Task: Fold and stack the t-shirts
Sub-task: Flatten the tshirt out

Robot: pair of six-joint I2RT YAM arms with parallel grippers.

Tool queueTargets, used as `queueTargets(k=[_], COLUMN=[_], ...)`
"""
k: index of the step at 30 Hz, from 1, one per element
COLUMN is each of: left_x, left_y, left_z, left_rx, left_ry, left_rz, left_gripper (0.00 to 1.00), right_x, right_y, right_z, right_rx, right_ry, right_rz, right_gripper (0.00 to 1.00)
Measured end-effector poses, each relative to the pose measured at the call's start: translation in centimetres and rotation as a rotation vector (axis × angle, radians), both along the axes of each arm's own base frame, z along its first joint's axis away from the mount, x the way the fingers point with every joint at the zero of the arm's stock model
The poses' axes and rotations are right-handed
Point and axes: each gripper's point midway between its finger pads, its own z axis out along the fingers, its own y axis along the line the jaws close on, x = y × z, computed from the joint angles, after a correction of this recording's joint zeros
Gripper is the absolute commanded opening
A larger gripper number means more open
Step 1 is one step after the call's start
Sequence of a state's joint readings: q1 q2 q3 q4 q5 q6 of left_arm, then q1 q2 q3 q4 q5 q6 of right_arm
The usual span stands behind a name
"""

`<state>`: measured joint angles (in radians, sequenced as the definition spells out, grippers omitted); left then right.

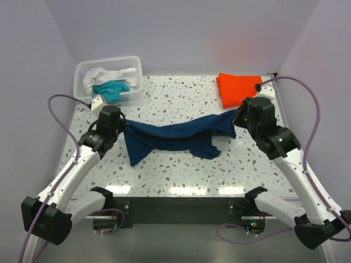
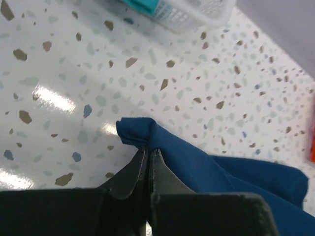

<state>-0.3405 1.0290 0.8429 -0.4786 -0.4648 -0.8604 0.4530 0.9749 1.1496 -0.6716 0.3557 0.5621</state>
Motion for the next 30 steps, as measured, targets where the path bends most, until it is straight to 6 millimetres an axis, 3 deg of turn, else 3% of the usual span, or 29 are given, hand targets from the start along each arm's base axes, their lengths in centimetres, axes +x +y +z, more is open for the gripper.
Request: queueTargets(k=[5, 10, 16, 23, 26, 30], left_x=[0.8, -1.1, -4.5, -10.4, -13.6, -16.1], left_y=[0.0, 0.5, 0.3, 0.2, 0.4, 0.5], left_z=[6.8, 13.9, 22.5, 31.2, 33.8, 36.0], left_rx=[-0.034, -0.088, -0.173, -0.262, -0.292, -0.313], left_ry=[-0.157, -0.352, -0.57, -0.801, -0.891, -0.96], left_rz=[-0.001, -0.02, -0.101, -0.216, -0.266, -0.314], left_gripper=[0.0, 0.0, 0.0, 0.0, 0.0, 0.0], right_x=[0.3, -1.1, -5.0, -12.0, -14.7, -16.5], right_y=[-2.6, -4.4, -6.3, -8.1, -9.0, -9.7], right_z=[8.2, 16.3, 25.1, 35.2, 37.9, 39.1], right_rx=[-0.027, -0.022, 0.032, 0.113, 0.136, 0.136], right_ry=[-0.184, -0.352, -0.552, -0.805, -0.895, -0.949], right_rz=[-0.099, -0.132, -0.122, -0.051, -0.035, -0.027], right_gripper=[0.0, 0.0, 0.0, 0.0, 0.0, 0.0])
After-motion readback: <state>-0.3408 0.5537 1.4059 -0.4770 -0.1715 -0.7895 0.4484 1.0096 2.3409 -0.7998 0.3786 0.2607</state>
